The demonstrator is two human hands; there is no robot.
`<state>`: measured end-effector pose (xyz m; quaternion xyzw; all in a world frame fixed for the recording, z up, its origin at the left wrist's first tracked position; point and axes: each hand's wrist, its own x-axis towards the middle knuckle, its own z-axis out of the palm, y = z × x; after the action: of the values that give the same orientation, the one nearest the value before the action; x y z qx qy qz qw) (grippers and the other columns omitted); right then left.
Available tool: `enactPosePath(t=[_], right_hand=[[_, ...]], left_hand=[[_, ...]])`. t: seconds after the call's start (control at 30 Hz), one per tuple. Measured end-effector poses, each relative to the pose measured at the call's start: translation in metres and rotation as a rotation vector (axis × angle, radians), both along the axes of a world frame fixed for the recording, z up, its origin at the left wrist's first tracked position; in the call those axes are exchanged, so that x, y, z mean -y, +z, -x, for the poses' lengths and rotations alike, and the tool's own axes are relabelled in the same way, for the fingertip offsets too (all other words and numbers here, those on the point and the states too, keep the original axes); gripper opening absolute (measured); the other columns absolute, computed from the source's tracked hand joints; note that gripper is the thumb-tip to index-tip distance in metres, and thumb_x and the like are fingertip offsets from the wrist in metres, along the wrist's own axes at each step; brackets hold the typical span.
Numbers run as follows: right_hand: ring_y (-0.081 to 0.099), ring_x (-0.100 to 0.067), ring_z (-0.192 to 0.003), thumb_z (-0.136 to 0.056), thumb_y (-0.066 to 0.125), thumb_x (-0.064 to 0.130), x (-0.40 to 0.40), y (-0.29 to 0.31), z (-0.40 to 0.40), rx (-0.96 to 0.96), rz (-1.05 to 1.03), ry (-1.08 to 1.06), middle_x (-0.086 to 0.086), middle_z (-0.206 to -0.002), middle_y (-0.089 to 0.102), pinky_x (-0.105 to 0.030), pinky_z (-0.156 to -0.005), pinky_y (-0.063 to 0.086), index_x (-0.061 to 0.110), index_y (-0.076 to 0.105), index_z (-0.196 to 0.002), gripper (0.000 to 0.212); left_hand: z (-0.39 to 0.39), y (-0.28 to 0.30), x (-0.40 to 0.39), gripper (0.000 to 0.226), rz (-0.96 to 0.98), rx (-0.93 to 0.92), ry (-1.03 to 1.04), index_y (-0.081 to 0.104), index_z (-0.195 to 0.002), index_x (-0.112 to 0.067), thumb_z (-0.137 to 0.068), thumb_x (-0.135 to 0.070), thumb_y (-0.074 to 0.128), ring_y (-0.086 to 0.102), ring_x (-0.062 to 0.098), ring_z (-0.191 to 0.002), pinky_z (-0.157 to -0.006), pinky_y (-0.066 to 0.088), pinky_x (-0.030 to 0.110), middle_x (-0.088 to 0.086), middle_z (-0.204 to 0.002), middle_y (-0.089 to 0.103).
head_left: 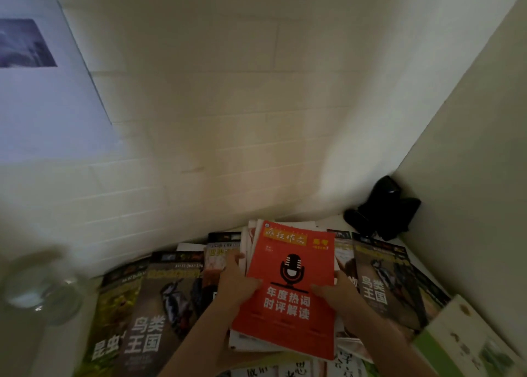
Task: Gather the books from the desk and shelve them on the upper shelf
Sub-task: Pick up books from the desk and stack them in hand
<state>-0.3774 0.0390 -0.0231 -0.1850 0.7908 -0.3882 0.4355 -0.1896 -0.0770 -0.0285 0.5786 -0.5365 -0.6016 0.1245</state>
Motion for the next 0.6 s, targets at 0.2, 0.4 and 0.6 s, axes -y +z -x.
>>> enactPosePath(t=[0.2, 0.4, 0.6], right_hand=[[0.072, -0.035, -0.087, -0.076, 0.077, 0.001, -0.006, 0.007, -0.003, 0.186, 0.033, -0.001, -0.016, -0.096, 0.075, -0.056, -0.083, 0.056, 0.003, 0.065, -0.11, 0.036], [0.072, -0.031, -0.094, -0.081, 0.07, 0.001, -0.012, 0.039, -0.017, 0.125, 0.407, 0.132, -0.01, -0.106, 0.073, -0.048, -0.077, 0.059, 0.017, 0.059, -0.119, 0.042], [0.07, -0.013, -0.098, -0.086, 0.064, 0.004, 0.024, 0.064, -0.032, -0.089, 0.672, 0.204, 0.001, -0.113, 0.069, -0.029, -0.07, 0.059, 0.021, 0.045, -0.129, 0.049]], left_hand=[[-0.007, 0.003, 0.016, 0.087, -0.313, -0.191, 0.1, 0.046, -0.133, -0.007, -0.057, -0.008, 0.09, 0.068, 0.038, -0.091, -0.078, 0.055, 0.059, 0.02, -0.111, 0.066], [-0.024, 0.045, 0.003, 0.067, -0.049, -0.443, 0.009, 0.041, -0.133, -0.025, -0.078, -0.018, 0.078, 0.072, 0.028, -0.085, -0.073, 0.059, 0.048, 0.009, -0.108, 0.067], [-0.051, 0.089, 0.02, 0.054, 0.244, -0.603, -0.02, 0.034, -0.133, -0.036, -0.089, -0.025, 0.065, 0.071, 0.025, -0.093, -0.072, 0.059, 0.041, 0.001, -0.114, 0.066]])
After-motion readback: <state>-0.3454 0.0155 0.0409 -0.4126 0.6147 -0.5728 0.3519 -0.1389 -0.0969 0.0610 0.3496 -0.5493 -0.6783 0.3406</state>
